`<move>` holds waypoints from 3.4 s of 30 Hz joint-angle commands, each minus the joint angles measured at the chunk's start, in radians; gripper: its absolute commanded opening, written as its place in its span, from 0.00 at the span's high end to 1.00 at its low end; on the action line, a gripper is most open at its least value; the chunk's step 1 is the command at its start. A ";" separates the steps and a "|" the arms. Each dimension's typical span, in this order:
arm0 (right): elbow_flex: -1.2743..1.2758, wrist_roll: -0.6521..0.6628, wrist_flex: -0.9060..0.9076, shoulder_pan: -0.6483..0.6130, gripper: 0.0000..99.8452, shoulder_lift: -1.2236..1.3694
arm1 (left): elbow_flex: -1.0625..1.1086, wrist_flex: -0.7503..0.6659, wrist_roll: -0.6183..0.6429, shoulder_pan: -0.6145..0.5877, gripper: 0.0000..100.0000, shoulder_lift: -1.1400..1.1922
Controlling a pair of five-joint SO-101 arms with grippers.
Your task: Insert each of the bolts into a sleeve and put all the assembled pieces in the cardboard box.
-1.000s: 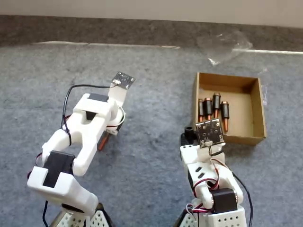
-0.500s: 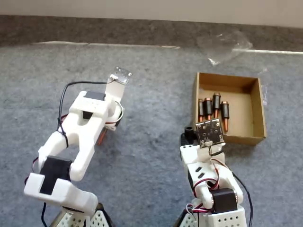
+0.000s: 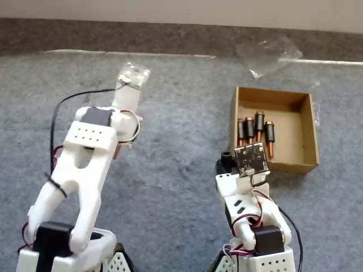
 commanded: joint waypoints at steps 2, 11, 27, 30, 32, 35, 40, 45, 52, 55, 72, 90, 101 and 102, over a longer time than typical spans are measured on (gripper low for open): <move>-0.016 0.011 -0.039 0.004 1.00 -0.010 | -0.016 0.009 -0.002 -0.068 0.99 -0.239; 0.025 0.012 -0.045 -0.111 1.00 -0.010 | 0.111 0.003 -0.002 -0.071 0.99 -0.538; 0.085 0.011 -0.254 -0.354 1.00 -0.010 | 0.308 -0.129 -0.002 0.045 0.99 -0.886; 0.101 0.008 -0.334 -0.390 1.00 -0.001 | 0.314 -0.126 -0.002 0.044 0.99 -0.909; 0.122 0.008 -0.378 -0.424 1.00 -0.001 | 0.308 -0.127 -0.002 0.044 0.99 -0.921; 0.145 0.012 -0.456 -0.483 1.00 -0.001 | 0.306 -0.127 -0.002 0.044 0.99 -0.938; 0.211 0.012 -0.633 -0.542 1.00 -0.001 | 0.308 -0.183 -0.002 0.044 0.99 -0.957; 0.223 0.012 -0.728 -0.544 1.00 -0.001 | 0.308 -0.226 -0.002 0.044 0.99 -0.980; 0.223 0.014 -0.832 -0.544 1.00 -0.001 | 0.314 -0.272 0.003 0.051 0.99 -1.001; 0.251 0.014 -0.834 -0.544 1.00 -0.001 | 0.326 -0.338 0.005 0.053 0.99 -1.000; 0.274 0.012 -0.748 -0.483 1.00 -0.008 | 0.335 -0.560 0.003 0.280 0.99 -0.997; 0.277 0.012 -0.746 -0.469 1.00 -0.002 | 0.360 -0.640 0.261 0.414 0.99 -1.001; 0.277 0.012 -0.745 -0.467 1.00 -0.002 | 0.363 -0.531 0.410 0.409 0.99 -1.003; 0.277 0.012 -0.745 -0.467 1.00 -0.002 | 0.361 -0.522 0.410 0.409 0.99 -1.003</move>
